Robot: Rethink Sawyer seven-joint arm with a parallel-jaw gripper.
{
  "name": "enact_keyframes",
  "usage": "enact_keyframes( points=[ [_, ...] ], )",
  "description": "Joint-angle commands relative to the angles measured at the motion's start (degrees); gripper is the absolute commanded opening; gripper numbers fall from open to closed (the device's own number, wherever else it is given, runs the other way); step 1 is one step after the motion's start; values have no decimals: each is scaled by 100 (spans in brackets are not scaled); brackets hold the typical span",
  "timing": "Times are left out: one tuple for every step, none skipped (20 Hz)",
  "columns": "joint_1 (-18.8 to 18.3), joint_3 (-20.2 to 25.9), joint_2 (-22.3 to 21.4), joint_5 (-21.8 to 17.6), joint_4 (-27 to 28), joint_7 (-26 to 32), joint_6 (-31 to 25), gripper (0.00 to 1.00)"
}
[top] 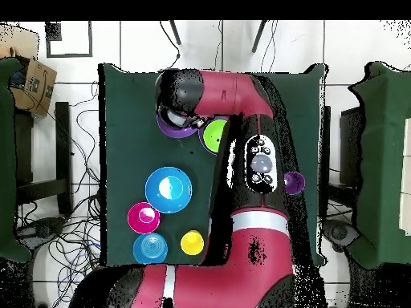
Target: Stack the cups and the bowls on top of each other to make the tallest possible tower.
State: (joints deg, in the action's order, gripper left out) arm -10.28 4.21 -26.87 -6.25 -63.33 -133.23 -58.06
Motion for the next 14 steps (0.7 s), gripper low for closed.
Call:
enact_keyframes(
  points=[
    [88,367,-228,-482,-747,1231,-257,100],
    [61,383,-194,-490,-735,1241,-224,100],
    [52,392,-195,-486,-737,1228,-201,100],
    [43,400,-196,-483,-739,1215,-178,100],
    [26,431,-241,-450,-781,1209,-120,100],
    [9,461,-287,-417,-823,1202,-61,100],
    [-65,589,-353,-295,-956,1187,211,100],
    [-116,699,-426,-234,-1049,1123,699,100],
    [-150,820,-503,-114,-1099,1063,907,100],
    [-160,915,-589,2,-1157,962,1055,100],
    [-106,937,-663,34,-1131,840,1136,100],
    [-68,979,-696,68,-1108,706,1277,100],
    [8,981,-651,84,-1034,516,1426,100],
    [84,983,-606,99,-959,326,1575,100]
  ],
)
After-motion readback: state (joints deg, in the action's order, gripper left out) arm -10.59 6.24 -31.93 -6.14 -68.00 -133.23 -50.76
